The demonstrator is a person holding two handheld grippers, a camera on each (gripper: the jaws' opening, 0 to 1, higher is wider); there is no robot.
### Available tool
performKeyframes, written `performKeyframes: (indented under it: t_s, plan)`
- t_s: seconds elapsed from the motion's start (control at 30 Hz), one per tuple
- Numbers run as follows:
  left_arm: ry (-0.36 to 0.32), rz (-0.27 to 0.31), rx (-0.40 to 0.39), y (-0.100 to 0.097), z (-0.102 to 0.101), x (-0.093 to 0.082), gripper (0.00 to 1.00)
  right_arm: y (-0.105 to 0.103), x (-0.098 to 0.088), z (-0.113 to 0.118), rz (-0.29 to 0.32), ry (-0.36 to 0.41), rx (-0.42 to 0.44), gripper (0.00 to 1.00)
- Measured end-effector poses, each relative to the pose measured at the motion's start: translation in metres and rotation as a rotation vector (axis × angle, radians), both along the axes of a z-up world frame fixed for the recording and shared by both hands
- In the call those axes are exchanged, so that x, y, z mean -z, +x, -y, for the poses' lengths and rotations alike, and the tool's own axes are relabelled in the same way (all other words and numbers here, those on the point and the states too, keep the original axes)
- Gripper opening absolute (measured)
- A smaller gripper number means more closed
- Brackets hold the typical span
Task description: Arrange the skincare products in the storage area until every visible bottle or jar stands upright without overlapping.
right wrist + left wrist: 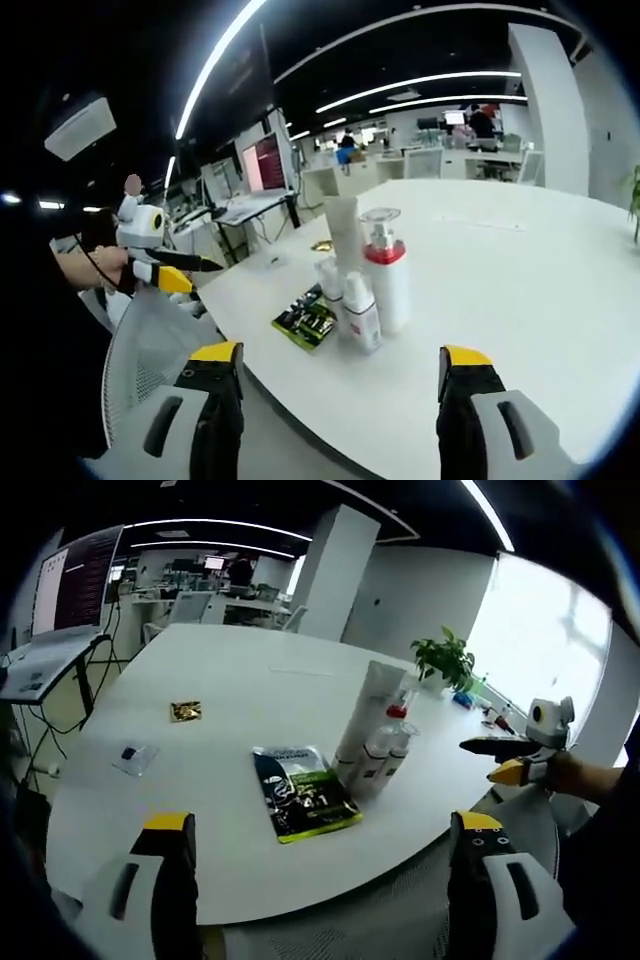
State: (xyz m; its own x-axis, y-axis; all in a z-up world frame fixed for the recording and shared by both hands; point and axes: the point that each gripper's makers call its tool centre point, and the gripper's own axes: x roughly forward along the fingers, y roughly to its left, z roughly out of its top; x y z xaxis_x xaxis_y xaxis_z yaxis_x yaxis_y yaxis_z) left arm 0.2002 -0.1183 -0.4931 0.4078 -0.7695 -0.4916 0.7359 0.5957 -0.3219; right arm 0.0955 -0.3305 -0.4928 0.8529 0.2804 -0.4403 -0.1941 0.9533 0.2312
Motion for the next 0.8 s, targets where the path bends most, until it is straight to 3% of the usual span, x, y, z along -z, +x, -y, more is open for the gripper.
performKeyframes:
  t_s: [0.3,0.53,0.7,0.8]
  plan:
    - [0.005,0.001,-0.004,0.003,-0.002,0.001,0.99,0.0,0.001,0.003,-0.001,-0.003,0.006,0.81]
    - [0.006,-0.03,0.001,0.002,-0.002,0.001,0.99,-0.001,0.002,0.002,-0.007,-0.006,0.0,0.81]
    - [0.005,-0.037,-0.017,0.008,-0.006,-0.002,0.99,-0.001,0.002,0.002,-0.008,-0.006,0.001,0.81]
    - [0.013,-0.029,-0.035,0.023,-0.015,-0.003,0.99,0.0,0.001,0.002,-0.008,-0.005,0.005,0.81]
